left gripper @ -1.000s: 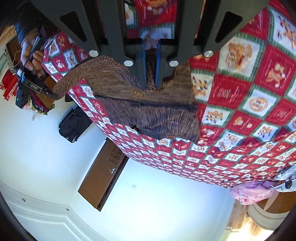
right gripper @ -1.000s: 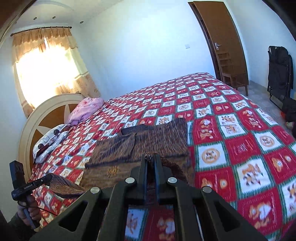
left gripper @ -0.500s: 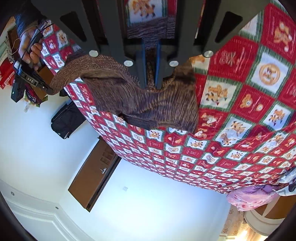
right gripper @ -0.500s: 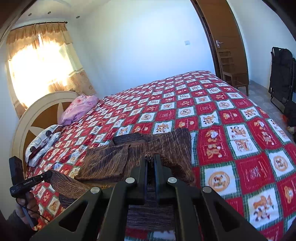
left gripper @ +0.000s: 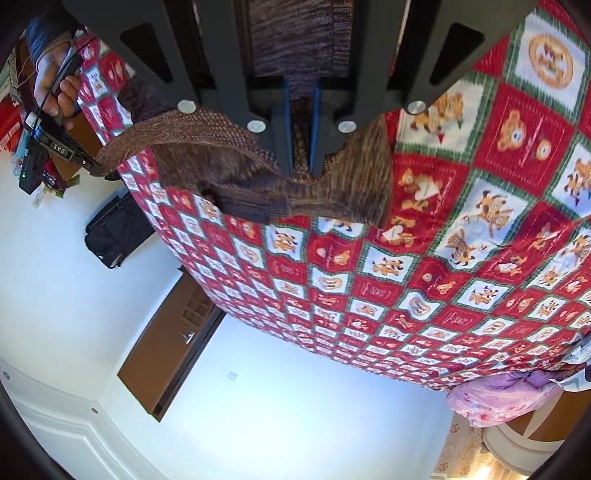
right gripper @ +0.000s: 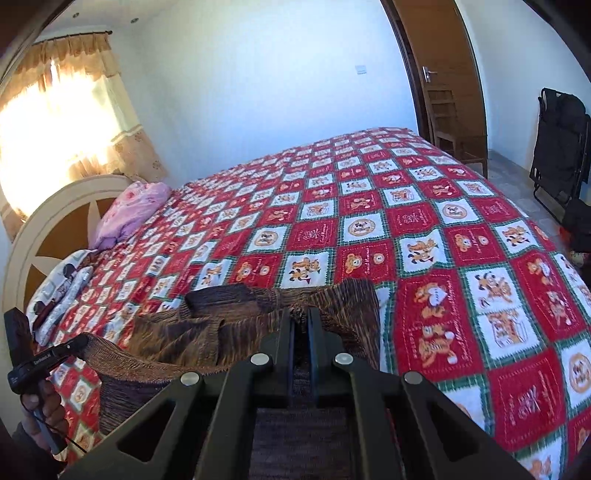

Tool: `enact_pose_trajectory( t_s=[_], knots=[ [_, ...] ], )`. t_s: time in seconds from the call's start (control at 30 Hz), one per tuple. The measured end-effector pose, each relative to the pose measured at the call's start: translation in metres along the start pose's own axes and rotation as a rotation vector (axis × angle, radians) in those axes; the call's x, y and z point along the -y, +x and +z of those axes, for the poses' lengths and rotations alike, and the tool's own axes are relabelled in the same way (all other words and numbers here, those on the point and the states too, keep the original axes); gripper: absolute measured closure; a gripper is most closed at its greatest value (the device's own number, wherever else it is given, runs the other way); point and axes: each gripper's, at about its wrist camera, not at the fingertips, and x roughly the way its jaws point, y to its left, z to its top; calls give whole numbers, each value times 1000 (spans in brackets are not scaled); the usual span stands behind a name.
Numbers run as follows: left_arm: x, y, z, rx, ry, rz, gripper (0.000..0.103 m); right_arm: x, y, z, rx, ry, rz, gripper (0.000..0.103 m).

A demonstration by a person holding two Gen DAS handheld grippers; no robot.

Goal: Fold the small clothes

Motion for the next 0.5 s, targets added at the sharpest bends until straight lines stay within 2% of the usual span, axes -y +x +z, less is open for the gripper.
enact_pose_trajectory(
  t_s=[0.33,0.5],
  knots=[
    [-17,56,19,-55,-10,42,94,16,77,20,-96,52,-98,98],
    [-27,72,25,-50,-4,84,97,21,118,27,-112,43,-120,97]
  ],
)
